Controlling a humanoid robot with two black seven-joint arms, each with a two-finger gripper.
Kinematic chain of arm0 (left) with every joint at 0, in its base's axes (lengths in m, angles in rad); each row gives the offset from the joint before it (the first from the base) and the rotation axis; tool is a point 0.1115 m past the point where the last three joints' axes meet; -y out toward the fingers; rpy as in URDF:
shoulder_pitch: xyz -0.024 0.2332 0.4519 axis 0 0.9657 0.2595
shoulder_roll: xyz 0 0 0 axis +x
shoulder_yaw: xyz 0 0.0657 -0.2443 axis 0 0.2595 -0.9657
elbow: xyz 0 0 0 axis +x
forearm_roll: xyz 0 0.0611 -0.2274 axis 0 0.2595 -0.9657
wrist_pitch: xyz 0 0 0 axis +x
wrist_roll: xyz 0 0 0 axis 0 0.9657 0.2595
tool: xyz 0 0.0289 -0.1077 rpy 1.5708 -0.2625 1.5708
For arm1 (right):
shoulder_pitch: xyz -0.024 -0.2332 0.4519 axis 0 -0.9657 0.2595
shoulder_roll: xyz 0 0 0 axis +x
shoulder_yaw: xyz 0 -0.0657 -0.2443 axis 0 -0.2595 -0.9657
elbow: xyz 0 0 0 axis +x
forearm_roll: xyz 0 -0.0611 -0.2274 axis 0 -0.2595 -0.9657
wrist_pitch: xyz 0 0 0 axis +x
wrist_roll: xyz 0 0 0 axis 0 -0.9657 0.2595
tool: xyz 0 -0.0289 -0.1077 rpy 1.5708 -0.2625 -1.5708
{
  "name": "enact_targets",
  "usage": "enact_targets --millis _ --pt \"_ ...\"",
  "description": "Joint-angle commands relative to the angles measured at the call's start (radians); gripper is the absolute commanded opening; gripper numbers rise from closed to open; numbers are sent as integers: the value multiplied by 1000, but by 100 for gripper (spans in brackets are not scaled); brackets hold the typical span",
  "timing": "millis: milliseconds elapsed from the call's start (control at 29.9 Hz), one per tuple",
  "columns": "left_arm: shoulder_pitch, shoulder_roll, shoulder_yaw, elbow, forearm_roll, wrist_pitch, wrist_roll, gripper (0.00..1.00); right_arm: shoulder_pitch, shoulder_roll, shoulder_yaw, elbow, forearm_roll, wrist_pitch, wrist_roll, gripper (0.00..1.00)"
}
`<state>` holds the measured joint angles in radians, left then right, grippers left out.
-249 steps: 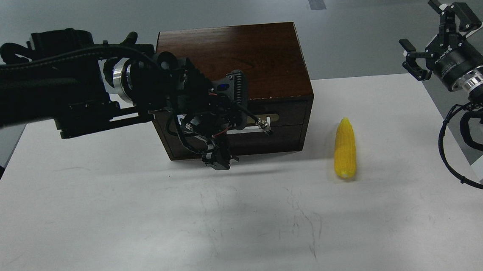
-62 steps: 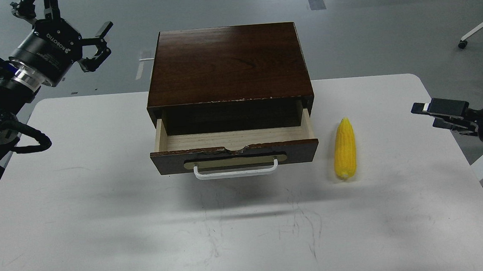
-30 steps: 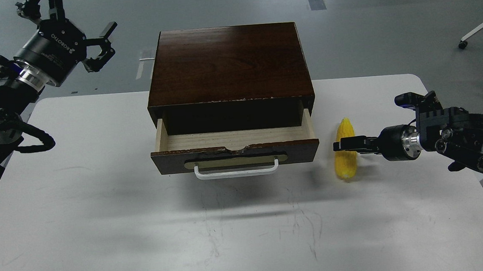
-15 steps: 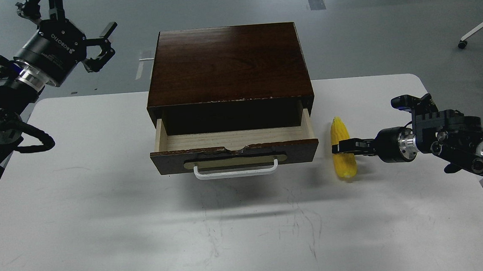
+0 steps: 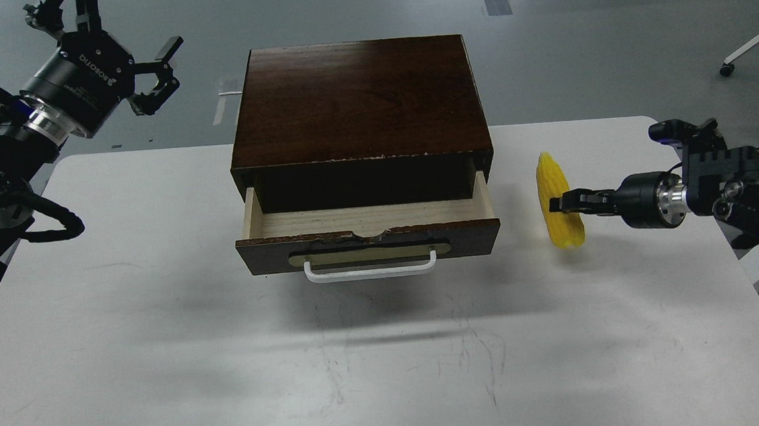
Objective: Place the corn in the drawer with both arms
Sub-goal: 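Lift the corn with the right gripper and carry it over the drawer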
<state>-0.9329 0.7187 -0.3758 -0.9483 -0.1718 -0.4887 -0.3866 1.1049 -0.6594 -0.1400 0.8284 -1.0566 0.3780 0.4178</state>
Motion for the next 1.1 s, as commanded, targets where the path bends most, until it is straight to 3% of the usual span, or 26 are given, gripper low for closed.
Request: enact_targets --millis 0,234,367,501,835,1069 --pt "-3 -4 0 -1 0 0 0 99 129 -89 -1 87 0 -2 2 0" --pt "-9 -2 2 -1 1 0 0 99 394 -89 -26 153 -14 9 30 0" --pt "-10 2 1 -1 0 0 0 99 611 7 -168 212 -19 10 68 0" --pt "-11 2 2 -1 1 0 0 99 801 156 -303 274 -28 10 71 0" --pt "-12 18 2 -3 14 0 0 99 905 365 -334 348 -512 -50 71 0" --pt "-12 18 -2 -3 14 0 0 99 905 494 -452 347 -637 -260 71 0"
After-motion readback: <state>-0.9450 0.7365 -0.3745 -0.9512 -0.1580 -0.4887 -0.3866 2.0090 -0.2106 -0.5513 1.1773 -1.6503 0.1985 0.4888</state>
